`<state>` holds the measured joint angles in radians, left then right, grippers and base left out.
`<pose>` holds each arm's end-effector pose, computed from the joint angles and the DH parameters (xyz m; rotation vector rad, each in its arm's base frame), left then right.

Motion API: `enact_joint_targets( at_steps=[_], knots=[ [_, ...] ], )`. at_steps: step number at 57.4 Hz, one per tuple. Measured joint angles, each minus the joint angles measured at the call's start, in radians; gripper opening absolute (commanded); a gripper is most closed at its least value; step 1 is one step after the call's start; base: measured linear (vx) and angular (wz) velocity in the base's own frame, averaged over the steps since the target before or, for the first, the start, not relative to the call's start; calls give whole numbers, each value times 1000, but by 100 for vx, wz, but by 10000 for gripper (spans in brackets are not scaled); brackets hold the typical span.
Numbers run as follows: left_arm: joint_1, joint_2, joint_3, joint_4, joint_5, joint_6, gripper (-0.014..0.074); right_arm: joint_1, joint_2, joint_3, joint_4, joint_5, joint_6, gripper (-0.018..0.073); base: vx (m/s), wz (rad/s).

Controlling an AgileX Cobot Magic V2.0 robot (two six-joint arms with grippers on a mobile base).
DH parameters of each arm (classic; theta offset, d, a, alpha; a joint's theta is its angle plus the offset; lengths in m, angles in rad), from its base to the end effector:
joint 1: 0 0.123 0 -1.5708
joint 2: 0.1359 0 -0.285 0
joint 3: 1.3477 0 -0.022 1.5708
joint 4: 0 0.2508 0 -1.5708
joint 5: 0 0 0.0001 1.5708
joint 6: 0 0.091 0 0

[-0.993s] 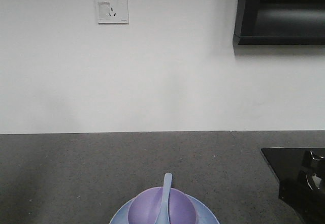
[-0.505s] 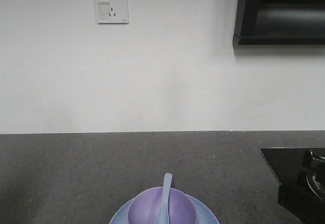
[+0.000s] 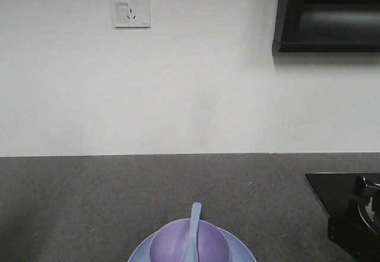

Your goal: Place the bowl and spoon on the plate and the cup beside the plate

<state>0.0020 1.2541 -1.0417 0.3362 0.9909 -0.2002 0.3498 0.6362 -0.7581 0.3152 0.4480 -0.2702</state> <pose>0.2407 0.0256 0.3163 -0.1082 2.6360 0.3681 0.1128 0.0542 0.3757 -0.3957 1.7605 0.3819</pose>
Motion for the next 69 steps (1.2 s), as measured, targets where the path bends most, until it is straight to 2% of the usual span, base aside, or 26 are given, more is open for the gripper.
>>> enact_joint_targets(
  at_steps=[9, 24, 32, 36, 42, 50, 55, 60, 69],
  knots=[
    [0, 0, 0, 3, 5, 0, -10, 0, 0, 0, 0, 0, 1, 514, 0, 0],
    [0, -35, -4, 36, 8, 0, -5, 0, 0, 0, 0, 0, 1, 514, 0, 0],
    [0, -79, -75, 31, 10, 1, -2, 0, 0, 0, 0, 0, 1, 514, 0, 0],
    [0, -95, -141, -2, 11, 19, -3, 0, 0, 0, 0, 0, 2, 514, 0, 0],
    [-16, -102, -254, -98, 16, 81, 0, 0, 0, 0, 0, 0, 4, 514, 0, 0],
    [-85, -86, -363, -282, 16, 200, 0, 0, 0, 0, 0, 0, 4, 514, 0, 0],
    [-140, -61, -387, -361, 17, 244, 0, 0, 0, 0, 0, 0, 4, 514, 0, 0],
    [-220, -18, -392, -399, 37, 269, 0, 0, 0, 0, 0, 0, 4, 514, 0, 0],
    [-355, 94, -392, -411, 86, 274, 0, 0, 0, 0, 0, 0, 4, 514, 0, 0]
  ],
)
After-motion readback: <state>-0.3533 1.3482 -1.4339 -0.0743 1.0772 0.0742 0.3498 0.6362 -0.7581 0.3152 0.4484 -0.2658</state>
